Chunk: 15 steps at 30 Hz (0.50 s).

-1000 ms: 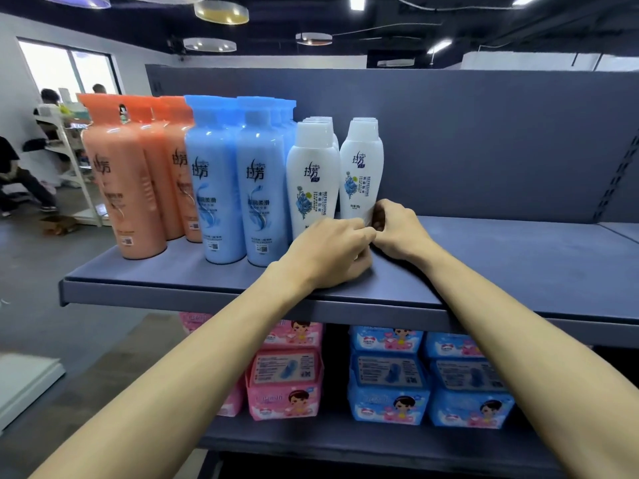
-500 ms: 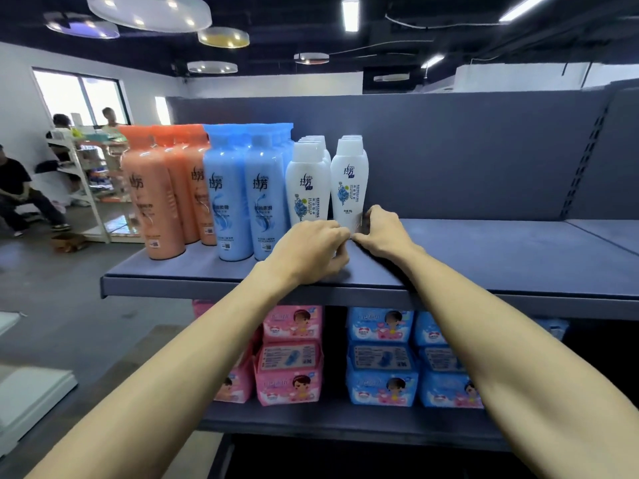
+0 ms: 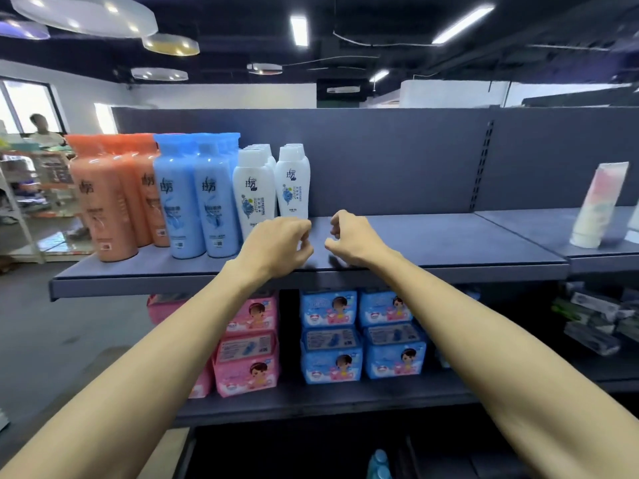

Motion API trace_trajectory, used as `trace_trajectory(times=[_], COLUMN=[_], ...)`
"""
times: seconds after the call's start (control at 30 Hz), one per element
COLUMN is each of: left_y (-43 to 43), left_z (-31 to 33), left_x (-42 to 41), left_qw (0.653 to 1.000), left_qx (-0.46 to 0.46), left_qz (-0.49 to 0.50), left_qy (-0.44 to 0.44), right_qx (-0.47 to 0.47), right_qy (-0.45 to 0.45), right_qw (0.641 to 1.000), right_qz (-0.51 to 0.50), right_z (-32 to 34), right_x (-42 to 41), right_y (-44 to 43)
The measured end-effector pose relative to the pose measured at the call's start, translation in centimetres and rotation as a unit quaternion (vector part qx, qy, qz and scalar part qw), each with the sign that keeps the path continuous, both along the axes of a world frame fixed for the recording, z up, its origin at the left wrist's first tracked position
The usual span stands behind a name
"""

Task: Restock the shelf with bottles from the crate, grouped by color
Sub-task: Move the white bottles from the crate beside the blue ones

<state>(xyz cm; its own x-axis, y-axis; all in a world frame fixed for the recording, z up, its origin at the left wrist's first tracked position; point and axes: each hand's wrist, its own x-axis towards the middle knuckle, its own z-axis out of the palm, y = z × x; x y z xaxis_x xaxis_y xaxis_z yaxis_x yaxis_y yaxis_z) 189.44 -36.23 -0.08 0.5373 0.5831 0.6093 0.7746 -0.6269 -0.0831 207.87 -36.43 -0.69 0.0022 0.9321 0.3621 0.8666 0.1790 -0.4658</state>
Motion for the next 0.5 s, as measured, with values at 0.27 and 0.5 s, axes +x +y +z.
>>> trace_trajectory(times=[0.27, 0.5], left_y=[-2.3, -4.1], left_z=[0.3, -0.8], left_x=[0.3, -2.9], left_qw=[0.999, 0.998], left_qx=[0.016, 0.007], left_qz=[-0.038, -0.062], left_qy=[0.021, 0.019], right_qx=[0.014, 0.013], right_qy=[-0.009, -0.04], right_qw=[0.999, 0.999], right_qz=[-0.04, -0.035], right_z=[1.4, 0.2], right_x=[1.1, -0.8], right_y=[-3.9, -6.1])
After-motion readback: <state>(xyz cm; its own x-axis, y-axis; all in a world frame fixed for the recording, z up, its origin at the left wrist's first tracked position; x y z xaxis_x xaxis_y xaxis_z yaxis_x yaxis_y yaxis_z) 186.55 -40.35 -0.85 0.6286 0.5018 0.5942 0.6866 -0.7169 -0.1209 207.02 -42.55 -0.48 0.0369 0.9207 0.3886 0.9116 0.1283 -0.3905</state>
